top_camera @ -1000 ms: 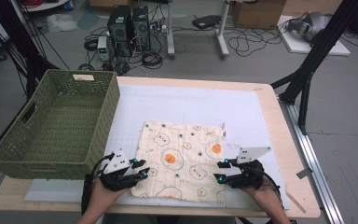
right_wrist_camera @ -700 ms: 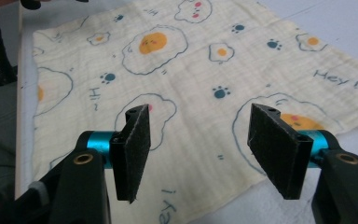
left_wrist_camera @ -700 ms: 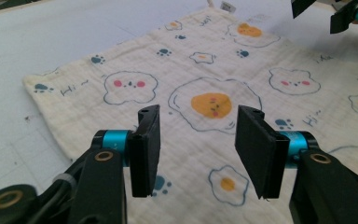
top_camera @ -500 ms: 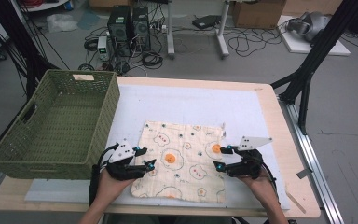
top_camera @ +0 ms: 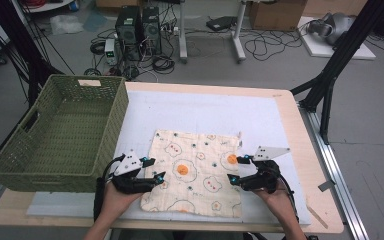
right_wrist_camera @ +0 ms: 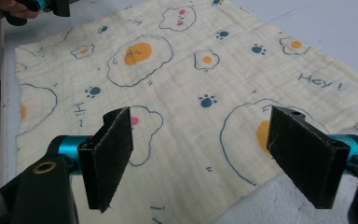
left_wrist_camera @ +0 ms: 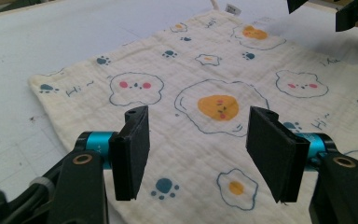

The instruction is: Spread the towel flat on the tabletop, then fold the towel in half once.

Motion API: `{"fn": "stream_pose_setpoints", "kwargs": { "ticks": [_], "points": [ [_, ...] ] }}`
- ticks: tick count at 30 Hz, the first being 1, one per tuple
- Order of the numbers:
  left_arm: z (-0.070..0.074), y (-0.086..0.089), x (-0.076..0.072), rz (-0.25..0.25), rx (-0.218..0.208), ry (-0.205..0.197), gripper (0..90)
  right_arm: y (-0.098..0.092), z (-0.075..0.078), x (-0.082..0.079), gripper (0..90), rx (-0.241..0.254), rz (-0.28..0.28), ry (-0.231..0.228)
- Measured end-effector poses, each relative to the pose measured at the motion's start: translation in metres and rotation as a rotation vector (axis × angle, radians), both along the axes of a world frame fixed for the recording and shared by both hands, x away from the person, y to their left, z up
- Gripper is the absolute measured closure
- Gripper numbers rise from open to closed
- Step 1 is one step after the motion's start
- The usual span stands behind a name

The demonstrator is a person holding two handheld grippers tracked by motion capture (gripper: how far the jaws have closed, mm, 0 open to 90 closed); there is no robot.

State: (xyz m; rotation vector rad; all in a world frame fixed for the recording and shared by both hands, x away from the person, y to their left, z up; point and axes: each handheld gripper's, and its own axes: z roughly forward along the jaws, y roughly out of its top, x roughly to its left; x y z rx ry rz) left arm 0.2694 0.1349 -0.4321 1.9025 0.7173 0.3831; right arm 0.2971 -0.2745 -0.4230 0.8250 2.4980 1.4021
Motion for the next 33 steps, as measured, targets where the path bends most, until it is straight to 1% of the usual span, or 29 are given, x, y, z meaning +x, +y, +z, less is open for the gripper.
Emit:
{"fn": "stream_pose_setpoints", "kwargs": {
  "ticks": [6, 9, 12, 14, 16, 18, 22, 24, 29, 33],
  "points": [
    [-0.0004, 0.0001, -0.0005, 0.002, 0.001, -0.003, 39.6, -0.0012, -0.0003, -0.0007, 20.8, 0.017, -0.005, -0.008],
    [-0.0001, 0.0008, -0.0014, 0.012, 0.005, -0.008, 39.7, -0.0014, -0.0008, -0.0012, 20.7, 0.001, -0.010, -0.004],
    [0.0003, 0.0016, -0.0016, 0.013, 0.000, -0.013, 39.8, -0.0022, -0.0009, -0.0011, 20.7, 0.008, -0.011, 0.000],
    [0.0001, 0.0016, -0.0012, 0.012, 0.001, -0.009, 39.8, -0.0024, -0.0011, -0.0010, 20.8, 0.009, -0.010, -0.003],
    [0.0000, 0.0011, -0.0013, 0.011, 0.005, -0.009, 39.9, -0.0019, -0.0014, -0.0017, 20.8, 0.004, -0.012, 0.006],
    [0.0000, 0.0011, -0.0010, 0.005, 0.012, -0.013, 40.1, -0.0016, -0.0017, -0.0013, 20.7, 0.000, -0.007, 0.000],
    [-0.0001, 0.0012, -0.0008, 0.005, 0.010, -0.011, 40.3, -0.0013, -0.0021, -0.0006, 19.1, 0.000, -0.015, -0.006],
    [-0.0001, 0.0022, -0.0002, 0.007, 0.014, -0.014, 40.3, -0.0008, -0.0025, -0.0005, 18.5, -0.001, -0.018, 0.001],
    [-0.0002, 0.0028, 0.0020, 0.009, 0.018, -0.008, 40.9, 0.0006, -0.0025, -0.0002, 16.3, 0.000, -0.027, 0.001],
    [0.0012, 0.0020, 0.0053, 0.009, 0.019, 0.003, 41.7, 0.0025, -0.0026, 0.0030, 15.4, -0.006, -0.006, 0.008]
  ]
}}
